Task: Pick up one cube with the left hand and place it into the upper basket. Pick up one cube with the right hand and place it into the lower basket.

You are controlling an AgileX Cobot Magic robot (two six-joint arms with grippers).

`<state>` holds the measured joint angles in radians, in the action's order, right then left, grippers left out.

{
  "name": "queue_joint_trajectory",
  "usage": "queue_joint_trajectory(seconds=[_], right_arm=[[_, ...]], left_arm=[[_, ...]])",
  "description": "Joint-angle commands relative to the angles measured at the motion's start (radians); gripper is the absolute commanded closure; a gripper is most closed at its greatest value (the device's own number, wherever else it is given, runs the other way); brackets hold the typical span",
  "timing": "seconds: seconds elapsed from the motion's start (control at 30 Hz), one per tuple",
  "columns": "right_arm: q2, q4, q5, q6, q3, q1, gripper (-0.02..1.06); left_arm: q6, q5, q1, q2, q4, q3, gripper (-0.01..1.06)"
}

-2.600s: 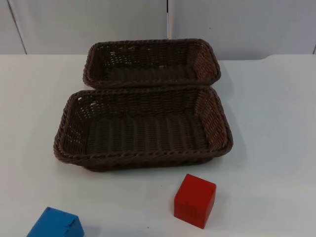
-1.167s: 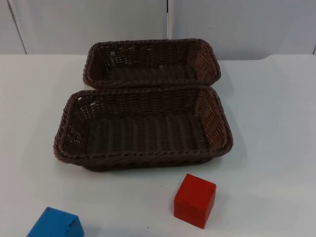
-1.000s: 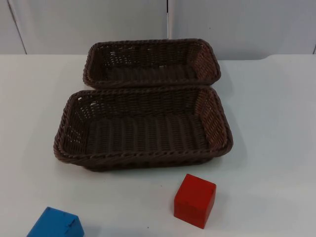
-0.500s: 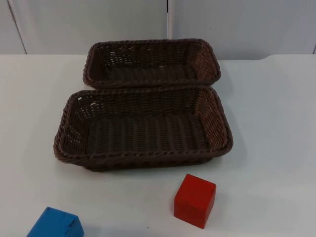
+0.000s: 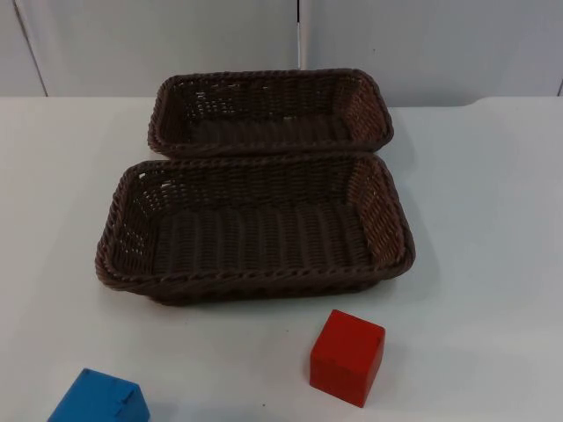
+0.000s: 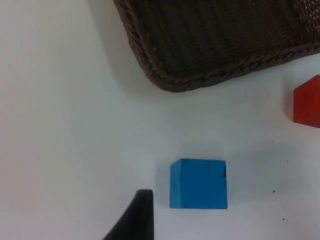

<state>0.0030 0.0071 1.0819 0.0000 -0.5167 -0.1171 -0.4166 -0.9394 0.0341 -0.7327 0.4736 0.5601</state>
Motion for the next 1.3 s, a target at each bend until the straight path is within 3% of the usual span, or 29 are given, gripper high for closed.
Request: queue_joint_trajectory(seconds=[0.0, 0.33, 0.5, 0.7, 0.87, 1.27], right_arm=[[-0.003, 0.005, -0.003, -0.012, 0.001, 0.004, -0.01], [-0.003, 0.007, -0.003, -0.012, 0.001, 0.004, -0.01], [-0.003, 0.007, -0.003, -0.012, 0.001, 0.004, -0.01], [-0.003, 0.007, -0.003, -0.012, 0.001, 0.004, -0.01], [-0.003, 0.007, -0.003, -0.012, 0.001, 0.004, -0.01], [-0.003, 0.007, -0.003, -0.012, 0.001, 0.004, -0.01]], left_arm=[[-0.017, 0.010, 0.004, -0.044, 0.032, 0.005, 0.00], [-0.051, 0.010, 0.000, -0.174, 0.071, 0.005, 0.00], [-0.051, 0.047, -0.078, -0.224, 0.065, 0.005, 0.00], [0.020, 0.170, -0.209, -0.264, -0.005, 0.005, 0.00], [0.206, 0.226, -0.318, -0.334, -0.198, 0.005, 0.00], [0.273, 0.335, -0.423, -0.539, -0.225, 0.005, 0.00]])
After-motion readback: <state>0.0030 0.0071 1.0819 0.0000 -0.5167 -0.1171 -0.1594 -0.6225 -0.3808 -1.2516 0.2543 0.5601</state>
